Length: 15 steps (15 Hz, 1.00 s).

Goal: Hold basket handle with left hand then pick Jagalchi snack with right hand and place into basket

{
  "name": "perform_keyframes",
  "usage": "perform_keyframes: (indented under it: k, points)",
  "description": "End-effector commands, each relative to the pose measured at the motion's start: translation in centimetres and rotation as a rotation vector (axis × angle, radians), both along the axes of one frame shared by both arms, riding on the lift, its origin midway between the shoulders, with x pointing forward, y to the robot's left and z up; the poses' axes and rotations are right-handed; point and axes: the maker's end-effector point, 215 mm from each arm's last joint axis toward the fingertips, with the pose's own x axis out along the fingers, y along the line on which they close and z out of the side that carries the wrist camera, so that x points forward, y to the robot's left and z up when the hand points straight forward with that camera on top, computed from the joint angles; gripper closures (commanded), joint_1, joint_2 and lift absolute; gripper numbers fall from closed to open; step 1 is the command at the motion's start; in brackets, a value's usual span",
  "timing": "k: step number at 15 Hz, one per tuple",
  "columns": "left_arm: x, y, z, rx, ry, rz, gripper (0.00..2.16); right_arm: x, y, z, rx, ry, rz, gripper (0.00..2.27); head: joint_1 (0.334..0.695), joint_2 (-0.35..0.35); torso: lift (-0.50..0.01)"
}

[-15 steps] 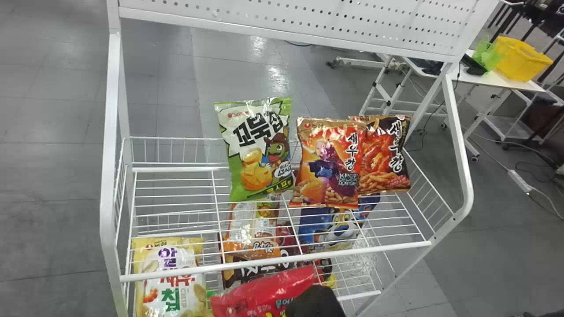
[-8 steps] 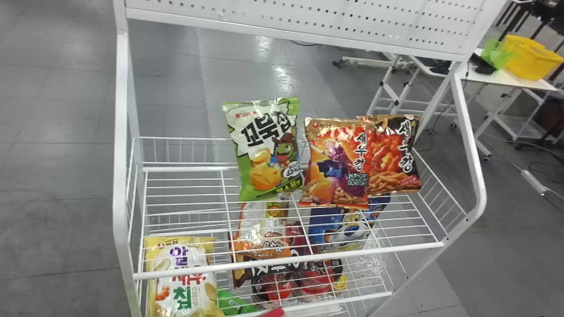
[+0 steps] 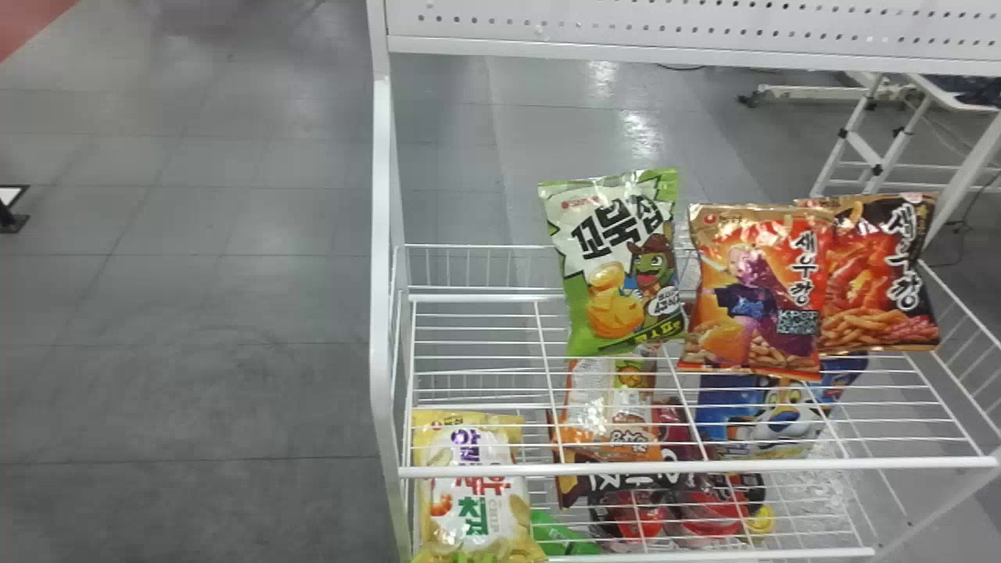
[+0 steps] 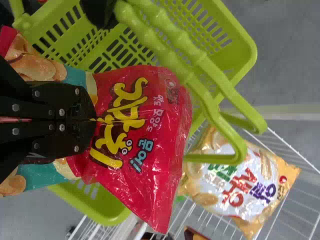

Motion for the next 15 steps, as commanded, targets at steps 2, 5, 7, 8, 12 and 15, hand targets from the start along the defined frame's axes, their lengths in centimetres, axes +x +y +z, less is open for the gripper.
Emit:
perform_keyframes:
  k: [2,5,7,8,12,15]
  points:
    - [0.1,-0.1,0.0,-0.002,-0.002,-0.001,1.87,1.0,2.2,-1.5,0.05,0.026,-0.009,2.0,0.695,0.016,-0.01]
    - [0.0,0.0,0.0,-0.002,0.001,-0.002,1.87,1.7,2.2,-3.3,0.037,0.051,0.0,2.0,0.695,0.076,-0.01]
    - [0.1,-0.1,-0.1,0.0,0.001,-0.003,1.87,2.3,2.4,-4.3,0.056,0.059,0.001,2.0,0.695,0.079,-0.01]
    - [0.2,-0.1,0.0,-0.001,-0.001,-0.002,1.87,2.5,2.4,-4.7,0.056,0.067,0.003,2.0,0.695,0.078,-0.01]
    - [0.4,-0.3,-0.1,-0.001,-0.002,-0.004,1.87,2.8,3.2,-6.1,0.09,0.101,0.029,1.94,0.695,0.098,-0.01]
    - [0.4,-0.2,-0.1,0.003,-0.002,-0.006,1.87,2.5,3.3,-6.4,0.071,0.092,0.053,1.7,0.695,0.098,-0.01]
